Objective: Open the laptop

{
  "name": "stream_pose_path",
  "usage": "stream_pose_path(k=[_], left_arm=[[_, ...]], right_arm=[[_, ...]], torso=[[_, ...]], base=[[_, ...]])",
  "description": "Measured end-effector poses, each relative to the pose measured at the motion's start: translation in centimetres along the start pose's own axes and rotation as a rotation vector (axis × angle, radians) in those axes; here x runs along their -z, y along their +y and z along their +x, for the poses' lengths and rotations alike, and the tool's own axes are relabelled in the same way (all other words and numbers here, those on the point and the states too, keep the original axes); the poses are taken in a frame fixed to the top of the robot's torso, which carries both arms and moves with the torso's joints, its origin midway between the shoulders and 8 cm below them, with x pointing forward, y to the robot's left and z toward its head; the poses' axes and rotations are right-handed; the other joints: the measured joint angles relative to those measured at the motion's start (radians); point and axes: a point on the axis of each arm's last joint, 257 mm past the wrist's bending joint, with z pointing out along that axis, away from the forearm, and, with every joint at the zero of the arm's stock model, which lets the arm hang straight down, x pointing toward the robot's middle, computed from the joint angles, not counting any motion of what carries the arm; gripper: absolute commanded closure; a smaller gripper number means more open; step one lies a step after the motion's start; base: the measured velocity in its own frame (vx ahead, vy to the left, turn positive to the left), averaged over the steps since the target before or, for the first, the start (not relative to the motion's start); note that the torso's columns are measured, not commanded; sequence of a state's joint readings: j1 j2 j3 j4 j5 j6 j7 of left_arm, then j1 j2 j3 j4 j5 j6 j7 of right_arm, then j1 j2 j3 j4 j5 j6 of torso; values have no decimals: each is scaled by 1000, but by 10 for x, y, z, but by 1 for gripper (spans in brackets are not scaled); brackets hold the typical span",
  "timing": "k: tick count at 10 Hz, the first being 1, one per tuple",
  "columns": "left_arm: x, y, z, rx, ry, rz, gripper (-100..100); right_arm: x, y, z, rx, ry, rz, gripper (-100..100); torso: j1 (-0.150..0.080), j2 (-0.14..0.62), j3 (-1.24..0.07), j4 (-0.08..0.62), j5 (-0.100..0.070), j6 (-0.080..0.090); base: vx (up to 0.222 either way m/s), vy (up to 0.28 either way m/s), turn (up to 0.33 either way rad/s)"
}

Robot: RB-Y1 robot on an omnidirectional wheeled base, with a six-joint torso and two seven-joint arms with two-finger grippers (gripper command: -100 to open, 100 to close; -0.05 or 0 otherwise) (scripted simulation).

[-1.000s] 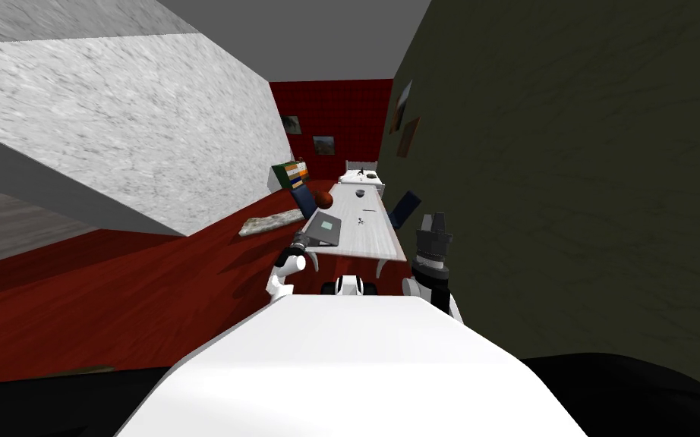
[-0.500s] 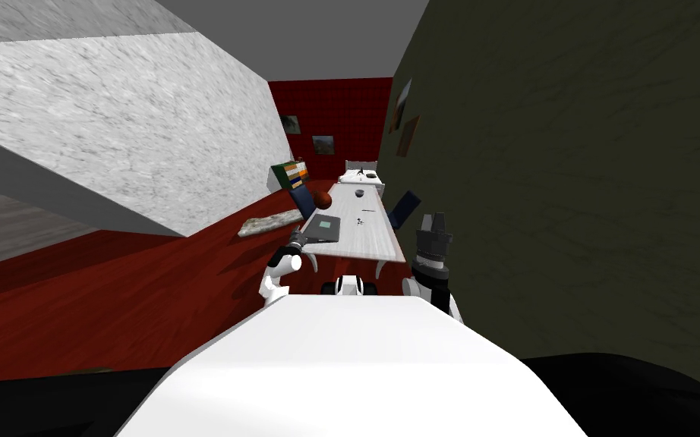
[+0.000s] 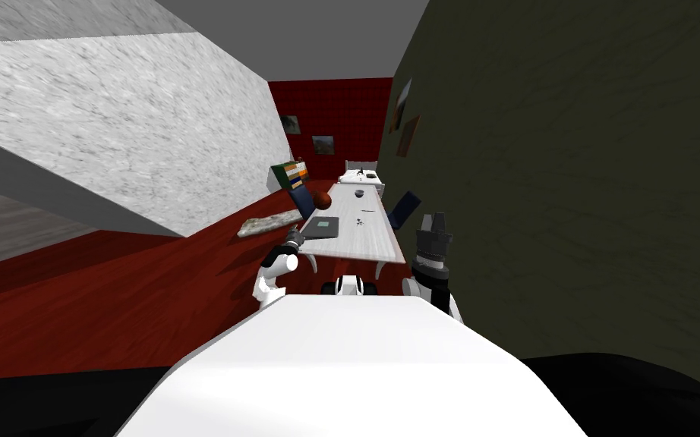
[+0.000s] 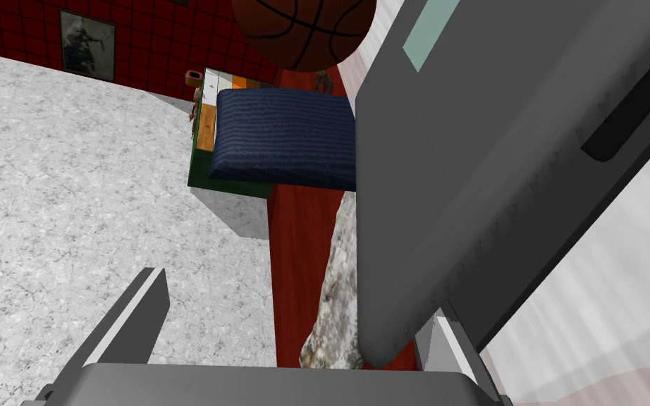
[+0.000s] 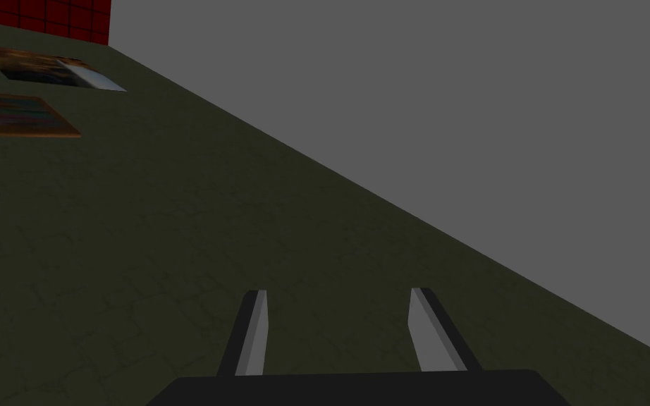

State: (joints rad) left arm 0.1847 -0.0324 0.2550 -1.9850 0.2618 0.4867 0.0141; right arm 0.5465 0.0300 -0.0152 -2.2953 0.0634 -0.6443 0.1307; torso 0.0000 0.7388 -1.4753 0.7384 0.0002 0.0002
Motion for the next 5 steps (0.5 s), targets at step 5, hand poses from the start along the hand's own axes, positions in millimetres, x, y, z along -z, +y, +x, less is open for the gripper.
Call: stream_pose_path(k=[5], left_arm=[[0,3,-1,-1,-2,-7,0]], right_arm=[[0,0,0,0,0,0,0]], torso=[[-1,0,0,0,-1,0]], base=[[0,0,0]])
